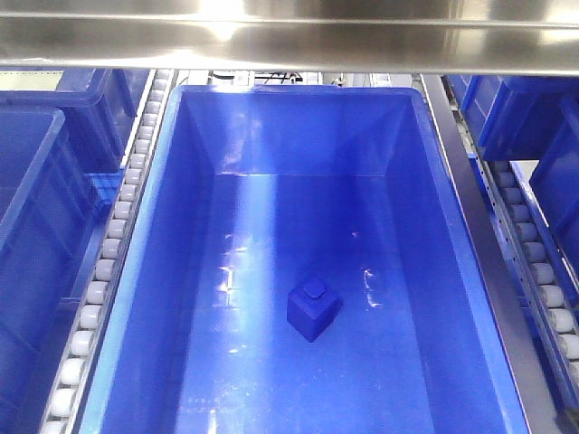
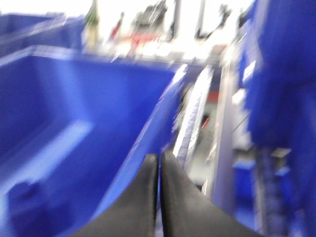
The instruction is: Pour parts from conveyor to right shelf
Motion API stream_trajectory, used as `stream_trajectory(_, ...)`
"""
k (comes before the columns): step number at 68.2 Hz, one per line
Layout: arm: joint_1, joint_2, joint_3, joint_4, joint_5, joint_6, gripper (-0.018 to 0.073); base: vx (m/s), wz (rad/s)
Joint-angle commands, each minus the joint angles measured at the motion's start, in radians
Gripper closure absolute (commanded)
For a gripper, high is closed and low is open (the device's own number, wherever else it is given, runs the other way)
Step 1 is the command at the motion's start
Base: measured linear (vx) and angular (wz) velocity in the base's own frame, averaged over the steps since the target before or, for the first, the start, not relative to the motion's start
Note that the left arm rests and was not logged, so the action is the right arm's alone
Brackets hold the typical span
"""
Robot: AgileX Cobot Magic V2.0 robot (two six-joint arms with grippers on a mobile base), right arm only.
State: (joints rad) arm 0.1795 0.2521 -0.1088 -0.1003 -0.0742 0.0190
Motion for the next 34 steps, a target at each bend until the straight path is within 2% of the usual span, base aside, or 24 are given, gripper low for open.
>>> stream_trajectory(1, -0.053, -0.054, 0.013, -0.007, -0.092, -0.004, 0.057, 0.0, 0.0)
stream_trajectory(17, -0.149, -0.203, 0.117, -0.007, -0.089, -0.004, 0.057, 0.0, 0.0)
stream_trajectory(24, -0.152, -0.286, 0.137, -0.006, -0.046, -0.004, 0.057, 0.0, 0.0)
stream_trajectory(34, -0.149, -0.282, 0.137, -0.007, -0.033, -0.004, 0.057, 0.0, 0.0)
